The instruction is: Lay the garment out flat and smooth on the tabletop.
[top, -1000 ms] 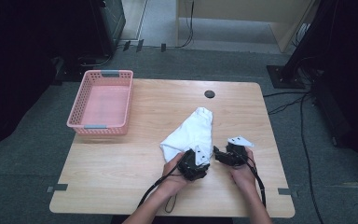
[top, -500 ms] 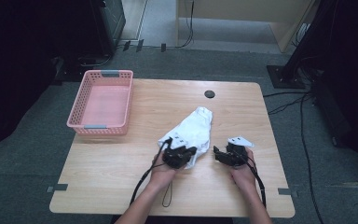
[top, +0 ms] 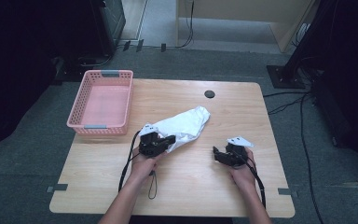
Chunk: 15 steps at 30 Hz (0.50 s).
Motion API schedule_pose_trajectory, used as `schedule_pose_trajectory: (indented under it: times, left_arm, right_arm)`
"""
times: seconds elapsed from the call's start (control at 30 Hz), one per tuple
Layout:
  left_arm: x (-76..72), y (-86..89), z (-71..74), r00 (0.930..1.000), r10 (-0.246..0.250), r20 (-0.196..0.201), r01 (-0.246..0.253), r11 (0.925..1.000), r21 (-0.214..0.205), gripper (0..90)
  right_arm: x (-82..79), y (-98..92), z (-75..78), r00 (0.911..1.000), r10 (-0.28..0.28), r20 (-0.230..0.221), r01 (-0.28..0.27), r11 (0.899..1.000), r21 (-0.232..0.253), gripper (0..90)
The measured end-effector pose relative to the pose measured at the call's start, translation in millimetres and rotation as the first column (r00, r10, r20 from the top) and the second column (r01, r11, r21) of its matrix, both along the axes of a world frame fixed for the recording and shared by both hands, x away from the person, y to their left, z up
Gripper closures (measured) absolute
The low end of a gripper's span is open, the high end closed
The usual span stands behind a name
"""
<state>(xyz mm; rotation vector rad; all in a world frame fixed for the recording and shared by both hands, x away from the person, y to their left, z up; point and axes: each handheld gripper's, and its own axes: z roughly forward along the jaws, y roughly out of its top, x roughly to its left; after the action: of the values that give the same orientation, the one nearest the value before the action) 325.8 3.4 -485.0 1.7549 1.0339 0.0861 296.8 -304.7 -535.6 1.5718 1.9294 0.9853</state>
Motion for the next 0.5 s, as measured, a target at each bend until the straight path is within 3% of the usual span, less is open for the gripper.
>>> schedule_pose_trajectory:
  times: [0.2, 0.3, 0.4, 0.5]
  left_arm:
    - [-6.2, -8.3, 7.0, 0.9987, -0.05, 0.008, 0.05, 0.9987, -0.008, 88.6]
    - [-6.9, -9.7, 7.9, 0.999, -0.023, 0.037, 0.022, 0.9992, 0.033, 90.0]
    - [-3.9, -6.3, 7.8, 0.999, 0.008, 0.044, -0.009, 0.9993, 0.035, 90.0]
    - [1.2, 2.4, 11.7, 0.9965, 0.066, 0.051, -0.067, 0.9977, 0.014, 90.0]
  right_arm:
    - [-0.3, -0.3, -0.1, 1.0, 0.007, 0.001, -0.007, 1.0, 0.004, 30.0]
    - [-0.6, -0.1, 0.0, 0.9999, 0.01, 0.002, -0.01, 1.0, 0.002, 30.0]
    - [-2.6, 2.6, 0.0, 0.9999, 0.012, 0.002, -0.012, 1.0, 0.004, 30.0]
    - [-7.0, 12.0, 0.8, 0.9994, 0.032, 0.011, -0.032, 0.999, 0.037, 30.3]
